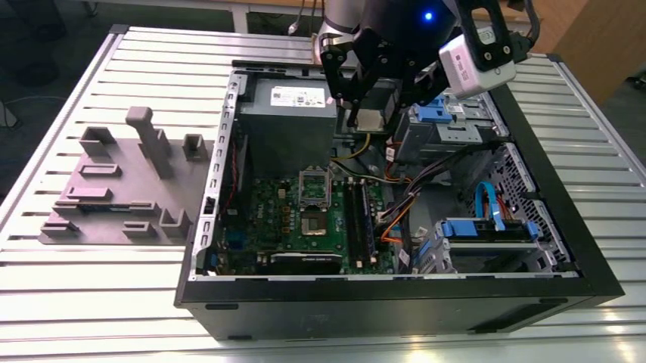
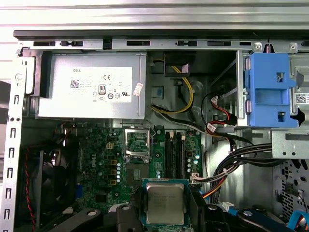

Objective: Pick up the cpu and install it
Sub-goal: 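Place the cpu into insertion slot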

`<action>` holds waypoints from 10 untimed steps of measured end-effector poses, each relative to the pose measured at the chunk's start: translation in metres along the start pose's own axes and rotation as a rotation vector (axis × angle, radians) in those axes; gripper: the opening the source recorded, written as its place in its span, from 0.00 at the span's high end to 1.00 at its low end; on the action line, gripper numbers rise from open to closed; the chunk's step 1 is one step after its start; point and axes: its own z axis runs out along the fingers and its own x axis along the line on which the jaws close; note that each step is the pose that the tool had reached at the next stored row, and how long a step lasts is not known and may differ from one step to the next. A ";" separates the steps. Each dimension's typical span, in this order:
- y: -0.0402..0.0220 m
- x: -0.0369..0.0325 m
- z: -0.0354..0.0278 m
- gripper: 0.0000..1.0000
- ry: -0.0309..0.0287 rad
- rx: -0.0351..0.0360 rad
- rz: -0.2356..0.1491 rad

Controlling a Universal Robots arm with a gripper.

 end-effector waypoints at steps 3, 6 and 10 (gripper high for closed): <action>0.0000 0.0000 0.0000 0.53 0.0002 0.0001 -0.002; -0.0001 0.0000 0.0000 0.53 0.0011 0.0007 -0.013; -0.0001 0.0000 0.0000 0.53 0.0022 0.0013 -0.027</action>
